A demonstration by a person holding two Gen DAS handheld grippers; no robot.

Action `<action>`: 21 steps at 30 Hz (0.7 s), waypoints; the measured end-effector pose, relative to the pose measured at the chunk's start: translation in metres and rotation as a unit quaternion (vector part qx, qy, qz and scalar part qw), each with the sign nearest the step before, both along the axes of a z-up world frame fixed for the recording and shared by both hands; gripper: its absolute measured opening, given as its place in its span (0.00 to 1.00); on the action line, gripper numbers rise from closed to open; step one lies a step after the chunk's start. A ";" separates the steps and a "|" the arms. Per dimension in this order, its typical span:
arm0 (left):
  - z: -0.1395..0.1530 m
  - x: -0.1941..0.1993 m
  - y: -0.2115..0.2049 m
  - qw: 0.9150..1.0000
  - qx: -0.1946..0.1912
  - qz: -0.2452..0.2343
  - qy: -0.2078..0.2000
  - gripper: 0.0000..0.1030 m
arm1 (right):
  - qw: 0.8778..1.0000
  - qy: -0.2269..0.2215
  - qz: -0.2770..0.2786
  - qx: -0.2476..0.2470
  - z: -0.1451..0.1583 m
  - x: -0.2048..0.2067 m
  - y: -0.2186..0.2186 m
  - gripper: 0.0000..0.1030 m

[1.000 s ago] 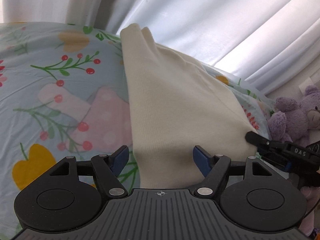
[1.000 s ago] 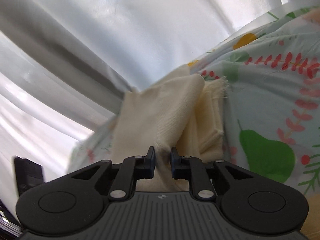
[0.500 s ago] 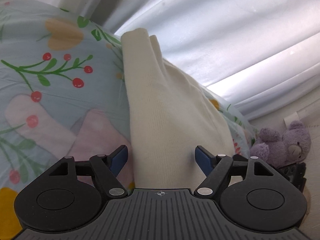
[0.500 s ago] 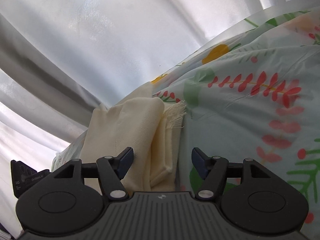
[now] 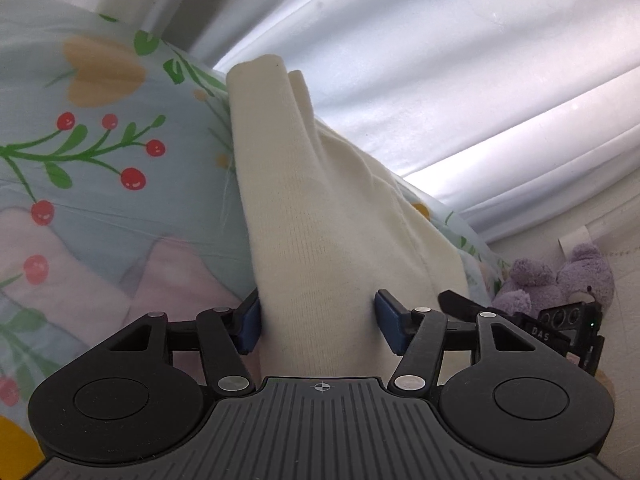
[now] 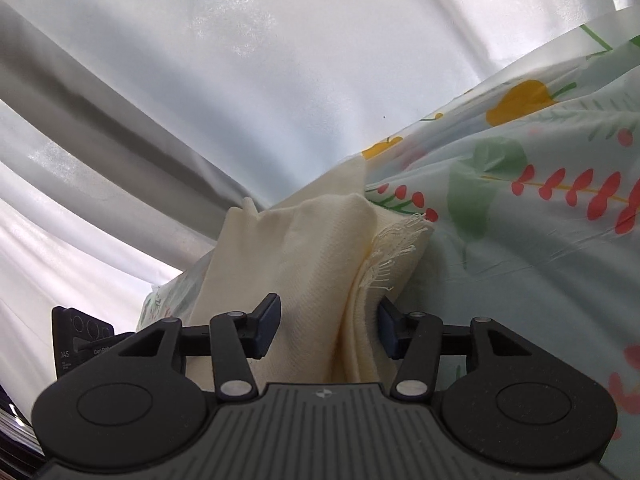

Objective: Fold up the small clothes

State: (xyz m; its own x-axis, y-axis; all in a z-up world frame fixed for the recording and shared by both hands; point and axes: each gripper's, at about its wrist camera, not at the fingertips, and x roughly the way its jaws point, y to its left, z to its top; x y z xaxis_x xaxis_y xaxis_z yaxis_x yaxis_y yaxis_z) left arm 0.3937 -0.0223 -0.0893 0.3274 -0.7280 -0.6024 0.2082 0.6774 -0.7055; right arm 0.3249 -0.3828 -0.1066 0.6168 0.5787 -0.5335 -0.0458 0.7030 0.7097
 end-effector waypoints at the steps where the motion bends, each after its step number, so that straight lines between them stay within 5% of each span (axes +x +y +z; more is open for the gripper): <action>1: -0.001 0.000 0.001 1.000 -0.003 0.001 0.000 0.61 | 1.000 0.009 0.003 0.011 -0.005 0.003 -0.001 0.54; 6: -0.007 0.006 0.004 0.999 -0.033 0.019 0.020 0.57 | 0.996 0.020 0.005 0.090 -0.020 0.011 -0.008 0.58; 10: -0.005 0.001 0.010 0.999 -0.032 0.033 0.021 0.41 | 0.995 0.028 -0.006 0.092 -0.022 0.009 0.000 0.40; 15: 0.027 -0.011 0.021 0.998 -0.059 0.039 -0.003 0.38 | 0.994 0.019 0.000 0.109 -0.005 0.004 0.013 0.36; 21: 0.062 -0.051 0.065 0.996 -0.008 0.076 -0.046 0.39 | 0.993 -0.008 0.061 0.096 0.019 0.001 0.072 0.36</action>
State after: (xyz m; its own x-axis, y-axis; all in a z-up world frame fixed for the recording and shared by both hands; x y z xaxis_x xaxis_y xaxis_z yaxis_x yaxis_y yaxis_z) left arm 0.3422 0.0427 -0.0277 0.4876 -0.6752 -0.5535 0.1690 0.6950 -0.6988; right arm 0.3255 -0.3108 -0.0880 0.5427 0.7402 -0.3970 -0.1349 0.5433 0.8287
